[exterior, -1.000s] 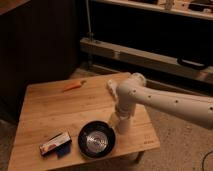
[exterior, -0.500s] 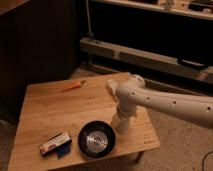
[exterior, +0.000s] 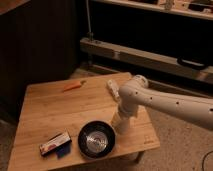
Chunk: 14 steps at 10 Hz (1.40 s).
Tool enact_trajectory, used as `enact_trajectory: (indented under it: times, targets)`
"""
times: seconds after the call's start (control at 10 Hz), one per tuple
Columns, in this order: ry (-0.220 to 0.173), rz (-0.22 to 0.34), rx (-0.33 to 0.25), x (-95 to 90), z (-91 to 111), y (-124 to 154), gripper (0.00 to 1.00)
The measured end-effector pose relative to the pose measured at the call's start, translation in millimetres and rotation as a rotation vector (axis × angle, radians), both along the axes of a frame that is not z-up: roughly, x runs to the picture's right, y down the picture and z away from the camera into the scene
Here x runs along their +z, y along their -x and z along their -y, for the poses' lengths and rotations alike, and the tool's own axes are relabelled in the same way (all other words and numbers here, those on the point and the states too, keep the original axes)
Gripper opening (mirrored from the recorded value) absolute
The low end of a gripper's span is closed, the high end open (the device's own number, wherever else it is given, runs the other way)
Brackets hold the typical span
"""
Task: Pick up the ceramic cup
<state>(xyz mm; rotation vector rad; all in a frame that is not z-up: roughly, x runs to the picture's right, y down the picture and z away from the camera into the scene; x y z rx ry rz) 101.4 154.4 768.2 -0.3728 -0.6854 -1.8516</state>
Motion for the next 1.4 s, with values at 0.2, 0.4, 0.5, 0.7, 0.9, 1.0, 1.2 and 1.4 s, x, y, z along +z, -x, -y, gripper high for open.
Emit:
enact_trajectory:
  times: [0.2,0.4,0.5,0.7,0.9,1.0,1.2,1.4]
  targets:
    - [-0.003,0.005,0.001,2.3,4,6,0.8]
    - [-0.001,0.008,-0.004,5.0,7,11,0.76]
    - [0.001,0.01,-0.007,6.0,7,13,0.69]
    - [0.01,0.007,-0.01,8.2,8,14,0.48]
    - [0.025,0.01,-0.021,11.3,6,18,0.25]
    - [0.029,0.009,-0.02,12.4,5,17,0.16]
    - [0.036,0.008,-0.024,13.1,4,18,0.01]
    - [0.039,0.009,-0.024,12.2,4,18,0.0]
